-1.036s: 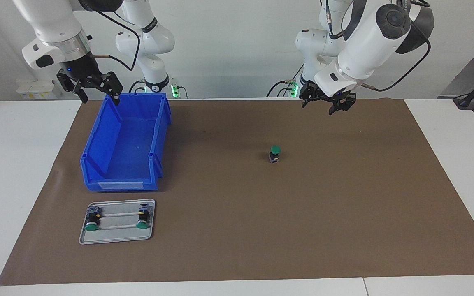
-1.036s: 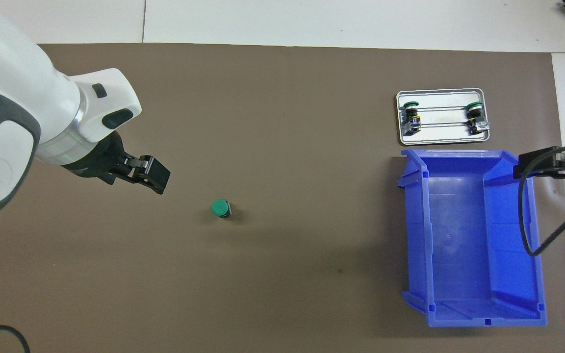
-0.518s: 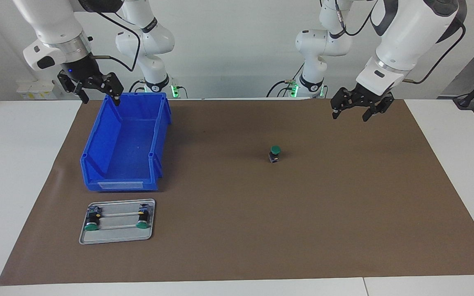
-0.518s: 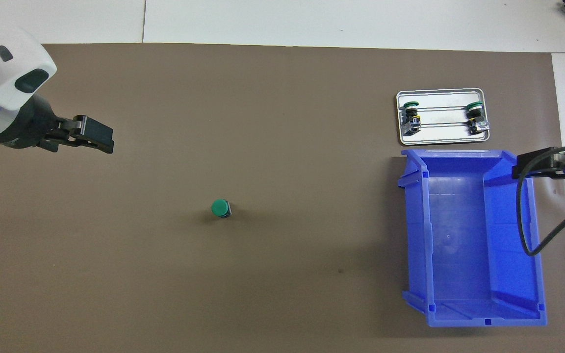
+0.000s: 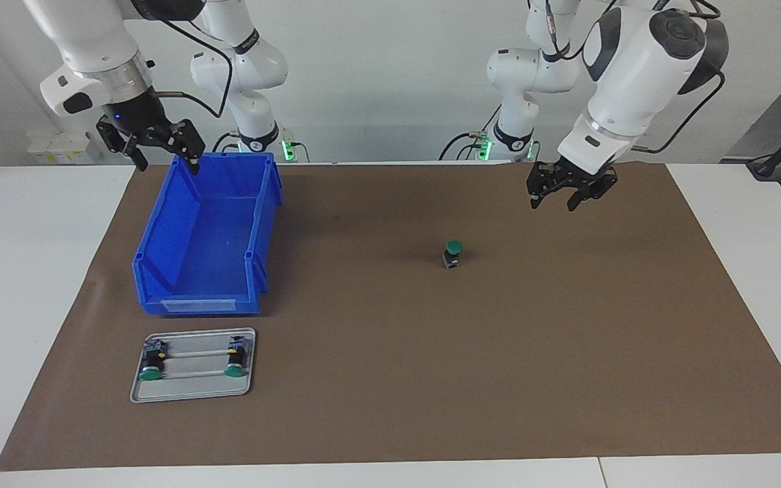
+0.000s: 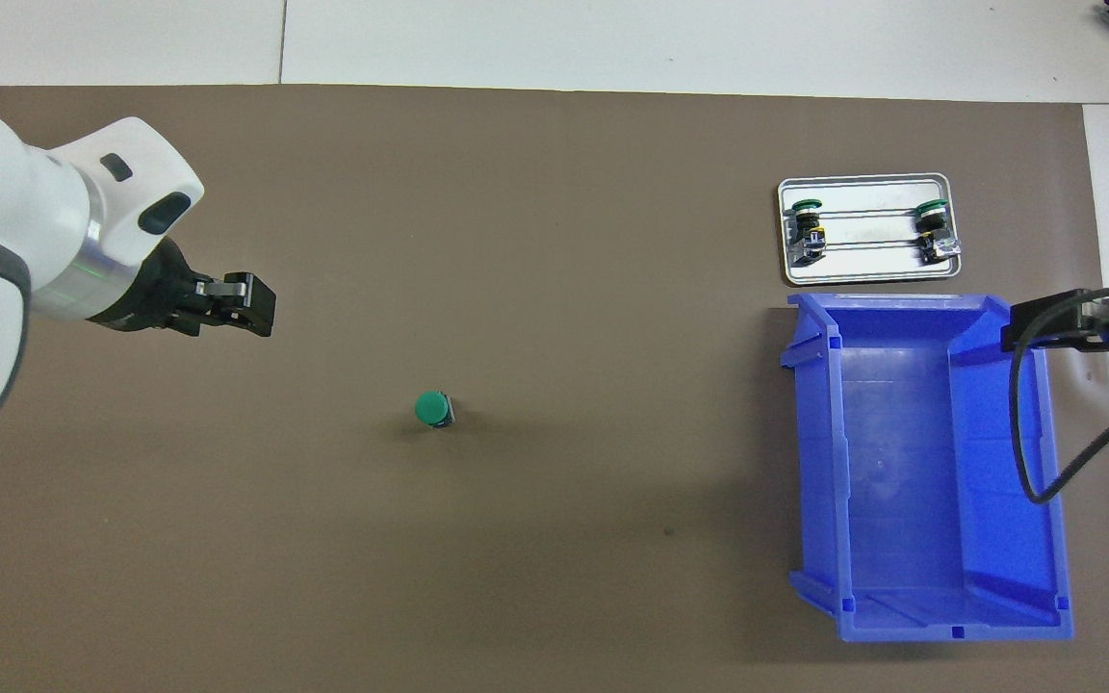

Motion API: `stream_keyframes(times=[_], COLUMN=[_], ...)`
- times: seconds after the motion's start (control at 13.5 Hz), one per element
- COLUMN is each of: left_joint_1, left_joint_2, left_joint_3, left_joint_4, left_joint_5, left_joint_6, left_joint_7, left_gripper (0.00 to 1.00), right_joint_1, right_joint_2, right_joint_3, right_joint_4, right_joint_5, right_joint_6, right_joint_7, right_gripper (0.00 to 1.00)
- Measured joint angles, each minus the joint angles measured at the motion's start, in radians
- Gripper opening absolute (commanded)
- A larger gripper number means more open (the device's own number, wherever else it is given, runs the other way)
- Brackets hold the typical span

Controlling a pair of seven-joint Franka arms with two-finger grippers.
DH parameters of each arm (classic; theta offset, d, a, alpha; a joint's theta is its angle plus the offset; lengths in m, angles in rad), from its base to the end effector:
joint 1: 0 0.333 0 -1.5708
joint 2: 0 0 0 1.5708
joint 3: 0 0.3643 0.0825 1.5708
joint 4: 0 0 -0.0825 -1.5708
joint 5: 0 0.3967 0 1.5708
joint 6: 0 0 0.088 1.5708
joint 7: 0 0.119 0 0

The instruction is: Place and press button with both arms

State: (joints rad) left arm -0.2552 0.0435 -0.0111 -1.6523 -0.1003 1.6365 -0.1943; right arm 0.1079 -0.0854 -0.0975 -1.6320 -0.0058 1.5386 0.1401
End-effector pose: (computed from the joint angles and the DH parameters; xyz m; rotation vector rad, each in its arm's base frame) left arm 0.5595 -0.1642 0.6023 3.0535 -0.0954 -0.1232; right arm 0.5329 0.0022 0.6752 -3.1331 0.2031 0.0135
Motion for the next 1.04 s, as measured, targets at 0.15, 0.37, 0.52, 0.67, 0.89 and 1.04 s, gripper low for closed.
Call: stream_keyframes(times=[0.15, 0.37, 0.52, 0.67, 0.89, 1.04], left_joint_1=[-0.052, -0.145, -0.174, -0.179, -0.196, -0.210], left_joint_2=[-0.003, -0.001, 0.001, 0.001, -0.003, -0.004], left_joint_3=[-0.003, -0.009, -0.012, -0.011, -0.012, -0.013], left_joint_4=[-0.062, -0.222, -0.337, -0.413, -0.468, -0.481], left_joint_5=[0.002, 0.014, 0.016, 0.016, 0.016, 0.016], left_joint_6=[0.050, 0.291, 0.448, 0.533, 0.595, 0.618], left_joint_7=[-0.102, -0.243, -0.267, -0.267, -0.283, -0.305], left_gripper=[0.00, 0.00, 0.00, 0.00, 0.00, 0.00], right_joint_1=[0.002, 0.003, 0.003, 0.003, 0.003, 0.002], right_joint_2=[0.000, 0.000, 0.000, 0.000, 0.000, 0.000], right_joint_3=[0.000, 0.000, 0.000, 0.000, 0.000, 0.000], right_joint_4=[0.000, 0.000, -0.001, -0.001, -0.005, -0.010], right_joint_5=[0.000, 0.000, 0.000, 0.000, 0.000, 0.000], right_joint_6=[0.000, 0.000, 0.000, 0.000, 0.000, 0.013], right_joint_7=[0.000, 0.000, 0.000, 0.000, 0.000, 0.000], right_gripper=[1.00, 1.00, 1.00, 1.00, 1.00, 1.00])
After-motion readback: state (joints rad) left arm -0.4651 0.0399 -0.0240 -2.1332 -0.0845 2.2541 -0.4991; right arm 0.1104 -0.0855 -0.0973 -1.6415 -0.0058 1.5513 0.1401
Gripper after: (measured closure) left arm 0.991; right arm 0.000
